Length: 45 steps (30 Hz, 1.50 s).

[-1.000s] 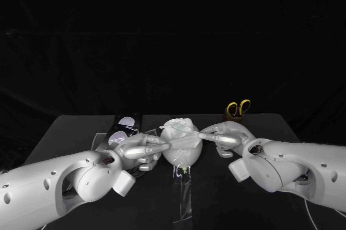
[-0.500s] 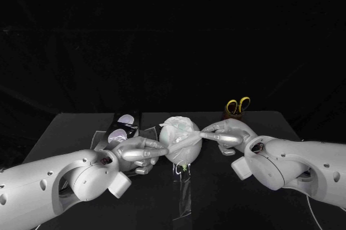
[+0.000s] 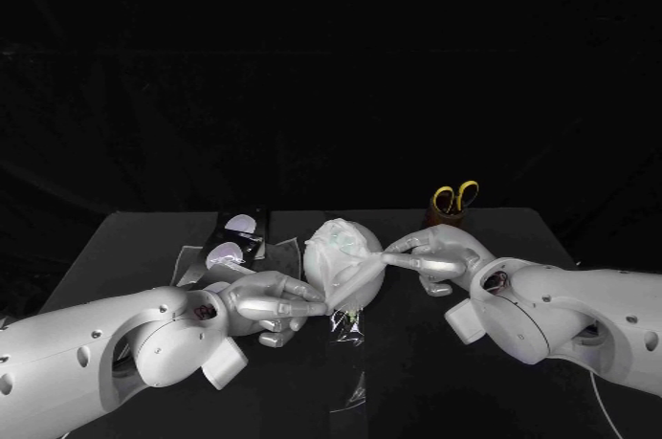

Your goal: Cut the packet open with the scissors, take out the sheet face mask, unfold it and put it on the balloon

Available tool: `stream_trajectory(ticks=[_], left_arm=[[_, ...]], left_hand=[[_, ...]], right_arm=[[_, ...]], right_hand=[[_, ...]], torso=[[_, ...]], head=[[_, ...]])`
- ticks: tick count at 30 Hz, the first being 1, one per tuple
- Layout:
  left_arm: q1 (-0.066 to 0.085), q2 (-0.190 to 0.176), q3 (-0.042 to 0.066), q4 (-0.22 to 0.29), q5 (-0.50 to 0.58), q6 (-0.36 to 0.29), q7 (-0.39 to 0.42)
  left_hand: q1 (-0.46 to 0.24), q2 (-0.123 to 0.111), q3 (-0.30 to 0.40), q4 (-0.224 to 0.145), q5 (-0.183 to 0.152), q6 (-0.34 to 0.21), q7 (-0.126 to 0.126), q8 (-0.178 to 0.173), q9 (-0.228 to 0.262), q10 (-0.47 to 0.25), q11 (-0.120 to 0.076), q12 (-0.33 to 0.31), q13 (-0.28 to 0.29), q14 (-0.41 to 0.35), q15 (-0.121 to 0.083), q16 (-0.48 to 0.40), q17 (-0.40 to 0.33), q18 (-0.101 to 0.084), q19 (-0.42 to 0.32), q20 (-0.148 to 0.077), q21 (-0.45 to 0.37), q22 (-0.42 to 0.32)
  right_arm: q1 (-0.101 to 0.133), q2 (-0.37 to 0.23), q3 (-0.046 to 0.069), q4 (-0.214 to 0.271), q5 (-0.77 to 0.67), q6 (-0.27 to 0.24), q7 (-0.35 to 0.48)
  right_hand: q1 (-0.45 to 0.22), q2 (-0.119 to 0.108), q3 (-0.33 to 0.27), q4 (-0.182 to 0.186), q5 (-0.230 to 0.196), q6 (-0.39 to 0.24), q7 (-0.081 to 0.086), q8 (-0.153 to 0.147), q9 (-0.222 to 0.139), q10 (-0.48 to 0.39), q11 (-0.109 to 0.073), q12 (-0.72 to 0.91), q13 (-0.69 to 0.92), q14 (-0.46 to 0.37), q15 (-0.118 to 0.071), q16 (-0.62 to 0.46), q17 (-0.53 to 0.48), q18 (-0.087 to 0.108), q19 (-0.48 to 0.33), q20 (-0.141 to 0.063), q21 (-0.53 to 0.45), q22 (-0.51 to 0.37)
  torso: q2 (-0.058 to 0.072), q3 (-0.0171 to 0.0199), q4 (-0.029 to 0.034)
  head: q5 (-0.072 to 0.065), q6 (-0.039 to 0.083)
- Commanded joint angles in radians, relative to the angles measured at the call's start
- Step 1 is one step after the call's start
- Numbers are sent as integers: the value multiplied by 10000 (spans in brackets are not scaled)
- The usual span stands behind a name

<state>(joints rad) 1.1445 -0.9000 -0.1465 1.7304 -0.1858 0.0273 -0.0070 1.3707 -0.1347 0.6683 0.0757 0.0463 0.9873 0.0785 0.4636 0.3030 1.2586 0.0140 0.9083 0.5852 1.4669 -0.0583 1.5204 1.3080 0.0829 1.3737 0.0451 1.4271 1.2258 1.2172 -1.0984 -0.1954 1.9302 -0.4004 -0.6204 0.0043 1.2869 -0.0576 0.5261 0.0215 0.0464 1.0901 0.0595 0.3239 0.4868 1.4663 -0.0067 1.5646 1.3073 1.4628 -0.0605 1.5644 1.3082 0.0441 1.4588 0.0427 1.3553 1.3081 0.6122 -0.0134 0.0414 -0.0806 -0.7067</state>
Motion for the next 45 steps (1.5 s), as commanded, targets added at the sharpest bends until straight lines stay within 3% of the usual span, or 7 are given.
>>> stream_trajectory(ticks=[1, 8, 19, 26, 35, 45], left_arm=[[-5, 10, -18, 52, -213, 747, -194], [-5, 14, -33, 73, -239, 718, -200], [-5, 56, -42, 88, -249, 783, -192], [-5, 85, -63, 144, -262, 811, -206], [-5, 214, -89, 154, -292, 588, -250], [-5, 320, -99, 178, -340, 769, -215]], left_hand=[[-54, 36, 47, 13, 44, 88, 1, 81, 1161, 214, -171, -47, 9, 741, -48, 53, 1533, -137, 2, -70, 67, 6], [-77, 31, 75, -2, 44, 87, 1, 89, 1171, 209, -171, -68, -12, 738, -48, 48, 1521, -139, 7, -70, 71, 17], [-77, 31, 75, -2, 44, 87, 1, 89, 1171, 209, -171, -68, -12, 738, -48, 48, 1521, -139, 7, -70, 71, 17], [-95, 25, 94, -12, 44, 84, 1, 93, 1179, 210, -170, -73, -13, 739, -48, 49, 1526, -140, 10, -70, 74, 24], [-102, 24, 101, -14, 44, 83, 1, 94, 1182, 211, -170, -73, -11, 737, -48, 46, 1519, -136, 0, -70, 67, 6], [-111, 21, 113, -21, 44, 80, 1, 97, 1186, 207, -169, -86, -27, 740, -48, 51, 1531, -139, 7, -70, 72, 20]], right_arm=[[-9, -39, 5, 13, -502, 160, -114], [-23, -157, -5, 115, -868, 321, -316], [-74, -593, -35, 316, -1018, 107, -312], [-196, -825, -82, 404, -1077, 57, -366], [-329, -1157, -162, 561, -1241, -93, -400], [-523, -1243, -197, 666, -1281, -207, -368]], right_hand=[[1, 17, 162, -179, 23, 77, -2, 66, 224, 1045, -67, 62, 2635, 1080, -56, 64, 2626, 43, 61, 14, -66, 1973], [-1, 5, 165, -192, 23, 76, -3, 68, 228, 1045, -66, 62, 2635, 1080, -55, 64, 2626, 46, 53, 14, -83, 1968], [3, -3, 175, -212, 22, 78, -6, 72, 234, 1045, -68, 62, 2635, 1080, -54, 64, 2626, 33, 82, 14, -23, 1986], [3, -3, 175, -212, 22, 78, -6, 72, 234, 1045, -68, 62, 2635, 1080, -54, 64, 2626, 33, 82, 14, -23, 1986], [6, -10, 184, -229, 23, 82, -7, 77, 240, 1045, -69, 62, 2635, 1080, -54, 64, 2626, 34, 80, 14, -27, 1985], [6, -18, 192, -245, 23, 86, -7, 81, 246, 1045, -70, 62, 2635, 1080, -55, 64, 2626, 38, 71, 14, -47, 1979]], torso=[[-6, 4, 1], [1, 0, -2], [-21, 3, 4], [-33, 1, -7], [-8, 3, -8], [-2, 4, 1]], head=[[-14, -21], [-34, -40], [-47, -31], [-47, -40], [-153, -28], [-210, -82]])
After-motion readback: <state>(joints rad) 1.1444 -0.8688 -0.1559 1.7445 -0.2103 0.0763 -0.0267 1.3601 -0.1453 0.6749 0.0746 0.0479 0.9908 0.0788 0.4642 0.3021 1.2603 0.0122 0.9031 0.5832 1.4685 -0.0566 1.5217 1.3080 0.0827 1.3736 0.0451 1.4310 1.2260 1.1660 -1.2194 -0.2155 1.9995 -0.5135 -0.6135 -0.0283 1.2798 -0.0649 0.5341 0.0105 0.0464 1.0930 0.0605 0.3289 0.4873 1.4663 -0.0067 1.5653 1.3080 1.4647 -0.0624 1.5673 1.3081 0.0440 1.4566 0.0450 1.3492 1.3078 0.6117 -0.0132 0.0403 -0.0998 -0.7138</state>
